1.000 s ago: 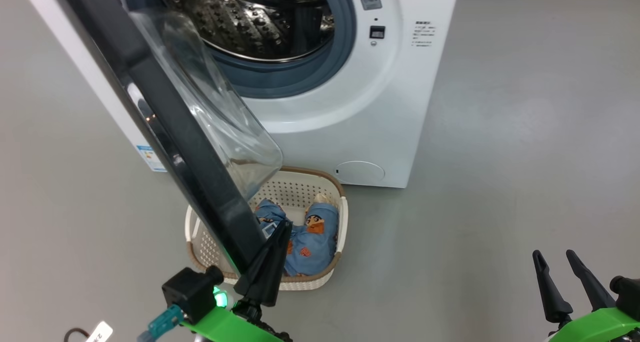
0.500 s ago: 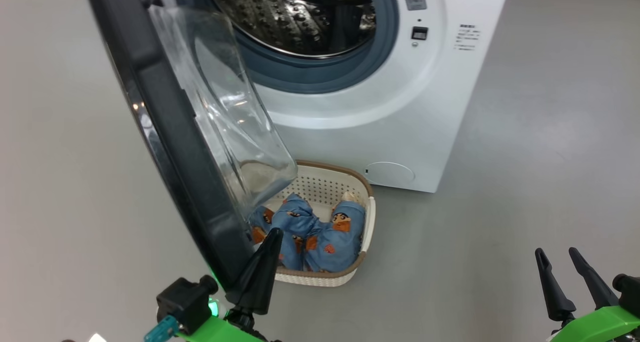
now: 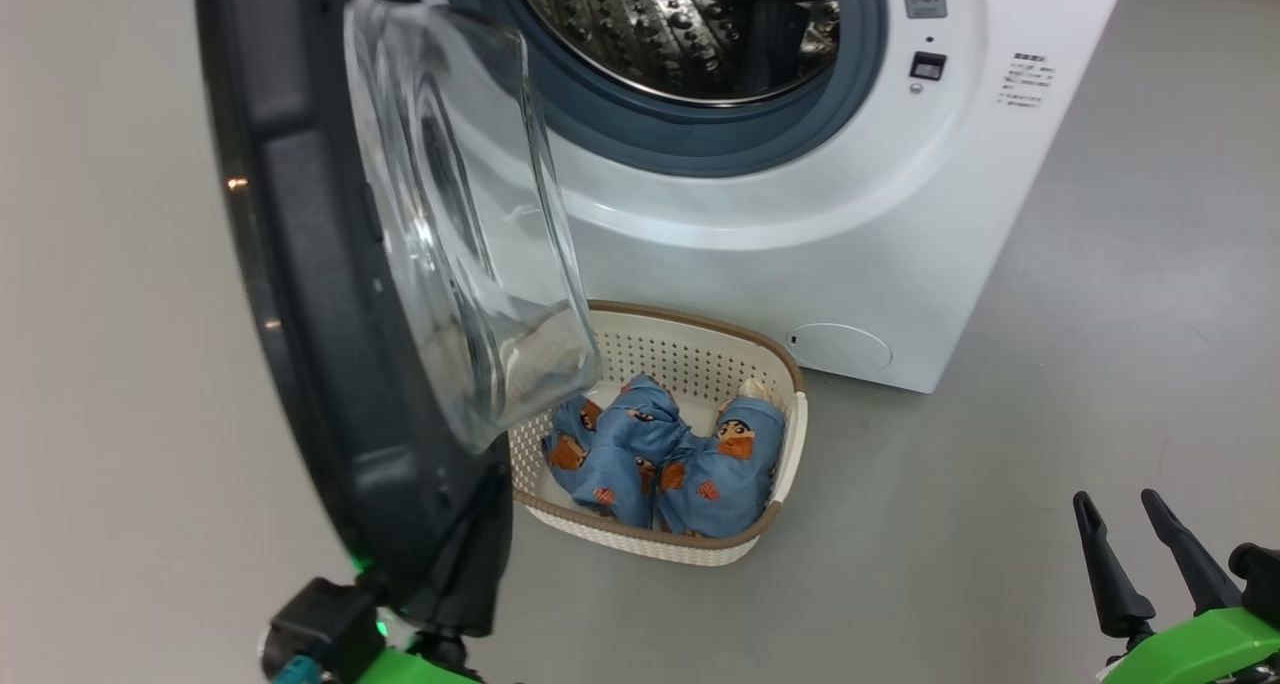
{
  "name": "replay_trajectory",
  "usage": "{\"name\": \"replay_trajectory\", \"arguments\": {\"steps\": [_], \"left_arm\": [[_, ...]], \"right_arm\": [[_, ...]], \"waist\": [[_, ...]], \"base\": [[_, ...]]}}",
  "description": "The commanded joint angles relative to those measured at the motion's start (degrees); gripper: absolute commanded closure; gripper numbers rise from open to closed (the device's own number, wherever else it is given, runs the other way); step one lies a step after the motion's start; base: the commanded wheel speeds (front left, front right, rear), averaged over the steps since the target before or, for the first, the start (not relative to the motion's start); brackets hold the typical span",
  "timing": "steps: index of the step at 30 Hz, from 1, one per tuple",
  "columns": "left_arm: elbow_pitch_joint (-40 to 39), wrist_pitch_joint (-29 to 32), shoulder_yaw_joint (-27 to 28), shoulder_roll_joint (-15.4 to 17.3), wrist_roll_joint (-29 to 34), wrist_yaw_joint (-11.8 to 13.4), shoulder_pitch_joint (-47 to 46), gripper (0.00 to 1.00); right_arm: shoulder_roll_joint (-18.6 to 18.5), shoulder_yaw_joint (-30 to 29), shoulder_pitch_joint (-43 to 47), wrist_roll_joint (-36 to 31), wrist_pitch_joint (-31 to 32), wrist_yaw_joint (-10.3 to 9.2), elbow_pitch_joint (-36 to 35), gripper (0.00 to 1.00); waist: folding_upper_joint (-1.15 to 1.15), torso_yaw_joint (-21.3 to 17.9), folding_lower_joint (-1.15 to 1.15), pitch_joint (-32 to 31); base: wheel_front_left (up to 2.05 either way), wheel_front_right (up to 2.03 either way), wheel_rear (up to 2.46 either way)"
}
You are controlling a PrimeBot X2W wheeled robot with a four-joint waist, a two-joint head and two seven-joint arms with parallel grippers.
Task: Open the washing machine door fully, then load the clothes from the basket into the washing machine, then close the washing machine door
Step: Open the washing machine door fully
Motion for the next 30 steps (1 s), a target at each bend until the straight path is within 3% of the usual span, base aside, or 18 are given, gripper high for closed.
{"name": "replay_trajectory", "arguments": {"steps": [1,18,30], "left_arm": [[-1.5,-0.3,4.1,1.7,0.1,1.5,-0.6,1.00],[-0.8,-0.2,13.6,7.6,-0.7,6.5,-1.1,1.00],[4.0,-0.3,22.7,11.7,-3.4,7.8,-5.1,1.00]], "right_arm": [[-1.3,1.4,-1.1,-0.6,-0.7,0.09,-1.4,0.00],[-0.8,2.4,-1.9,-0.7,-0.7,0.09,-1.7,0.00],[-1.4,3.2,-3.2,-0.5,-0.7,0.09,-1.5,0.00]], "waist": [[0.00,0.6,0.00,0.2],[0.00,1.6,0.00,1.5],[0.00,0.6,0.00,3.6]], "base": [[0.00,0.00,0.00],[0.00,0.00,0.00],[0.00,0.00,0.00]]}}
